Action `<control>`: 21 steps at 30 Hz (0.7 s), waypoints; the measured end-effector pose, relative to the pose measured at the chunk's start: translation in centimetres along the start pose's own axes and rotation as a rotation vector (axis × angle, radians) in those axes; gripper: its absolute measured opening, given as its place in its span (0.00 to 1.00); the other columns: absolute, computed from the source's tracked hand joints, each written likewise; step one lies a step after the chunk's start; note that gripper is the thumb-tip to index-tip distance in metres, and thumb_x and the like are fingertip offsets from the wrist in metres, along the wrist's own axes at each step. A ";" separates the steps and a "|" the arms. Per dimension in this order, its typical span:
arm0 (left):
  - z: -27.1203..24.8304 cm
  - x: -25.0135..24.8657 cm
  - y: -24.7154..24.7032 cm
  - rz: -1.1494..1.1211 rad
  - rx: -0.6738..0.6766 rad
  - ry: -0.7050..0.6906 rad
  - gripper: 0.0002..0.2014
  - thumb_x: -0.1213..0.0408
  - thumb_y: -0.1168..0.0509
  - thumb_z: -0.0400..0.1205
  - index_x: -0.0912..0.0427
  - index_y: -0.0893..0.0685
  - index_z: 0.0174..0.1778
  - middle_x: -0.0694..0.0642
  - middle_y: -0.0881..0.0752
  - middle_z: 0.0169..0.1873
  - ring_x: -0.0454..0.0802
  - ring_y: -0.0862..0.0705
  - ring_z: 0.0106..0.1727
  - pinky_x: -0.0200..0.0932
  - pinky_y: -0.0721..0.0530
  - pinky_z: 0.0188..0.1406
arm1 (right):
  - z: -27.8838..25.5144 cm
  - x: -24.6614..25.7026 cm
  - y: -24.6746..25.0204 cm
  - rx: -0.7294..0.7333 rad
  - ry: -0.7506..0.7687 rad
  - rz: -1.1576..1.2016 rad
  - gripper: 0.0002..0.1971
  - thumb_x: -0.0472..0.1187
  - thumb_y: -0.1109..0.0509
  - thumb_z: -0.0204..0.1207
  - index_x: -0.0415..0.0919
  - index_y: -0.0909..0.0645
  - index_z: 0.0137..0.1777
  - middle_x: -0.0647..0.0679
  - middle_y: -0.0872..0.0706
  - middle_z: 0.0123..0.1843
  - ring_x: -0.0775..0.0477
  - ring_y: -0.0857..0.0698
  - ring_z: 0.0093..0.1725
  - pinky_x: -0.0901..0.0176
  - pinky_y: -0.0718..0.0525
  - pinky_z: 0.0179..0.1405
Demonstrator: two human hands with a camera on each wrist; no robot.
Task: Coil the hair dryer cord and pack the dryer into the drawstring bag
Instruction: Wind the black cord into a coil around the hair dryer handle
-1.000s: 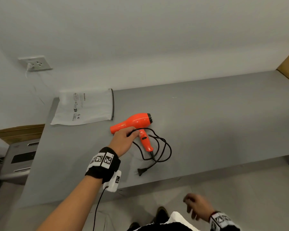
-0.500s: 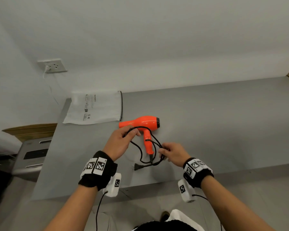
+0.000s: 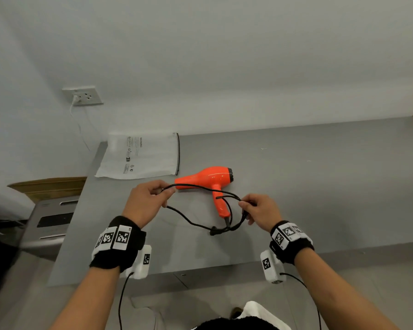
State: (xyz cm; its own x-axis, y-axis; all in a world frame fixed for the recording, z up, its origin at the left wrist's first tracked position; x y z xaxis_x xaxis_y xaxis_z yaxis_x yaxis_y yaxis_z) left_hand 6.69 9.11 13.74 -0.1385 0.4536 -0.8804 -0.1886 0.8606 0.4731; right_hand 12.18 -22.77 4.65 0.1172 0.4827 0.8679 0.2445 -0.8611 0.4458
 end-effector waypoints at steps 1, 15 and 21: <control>-0.2 -0.1 -0.5 -0.062 0.022 0.010 0.06 0.62 0.28 0.82 0.56 0.09 0.40 0.53 0.17 0.21 0.48 0.18 0.30 0.41 0.19 0.41 | -0.2 -0.2 -0.3 0.005 -0.006 -0.040 0.06 0.37 0.28 0.81 0.40 0.13 0.42 0.44 0.14 0.27 0.52 0.18 0.21 0.58 0.13 0.23; -5.8 4.9 -15.5 0.158 0.661 0.024 0.11 0.52 0.31 0.82 0.44 0.17 0.60 0.52 0.07 0.38 0.45 0.19 0.25 0.37 0.20 0.27 | -1.4 3.0 -4.0 0.153 -0.095 0.495 0.13 0.32 0.43 0.89 0.33 0.23 0.43 0.43 0.22 0.28 0.45 0.23 0.18 0.58 0.21 0.17; -4.8 4.4 -15.9 0.175 0.421 -0.063 0.10 0.60 0.28 0.79 0.36 0.16 0.42 0.43 0.12 0.36 0.32 0.19 0.35 0.41 0.20 0.47 | -1.6 4.3 -3.4 0.126 -0.033 0.526 0.12 0.32 0.43 0.89 0.31 0.22 0.46 0.44 0.22 0.27 0.45 0.25 0.19 0.58 0.22 0.18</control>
State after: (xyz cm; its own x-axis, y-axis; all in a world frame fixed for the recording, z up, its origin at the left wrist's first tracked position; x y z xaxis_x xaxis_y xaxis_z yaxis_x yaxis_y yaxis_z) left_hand 4.38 -3.70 2.51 -0.0716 0.6024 -0.7950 0.2453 0.7832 0.5714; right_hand 10.34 -18.01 7.22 0.2847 -0.0017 0.9586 0.2582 -0.9629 -0.0784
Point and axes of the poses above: each hand's wrist, its own z-axis towards the middle knuckle, its own y-axis out of the back of the hand, x = y × z, the point moved 10 cm from there along z, towards the middle knuckle
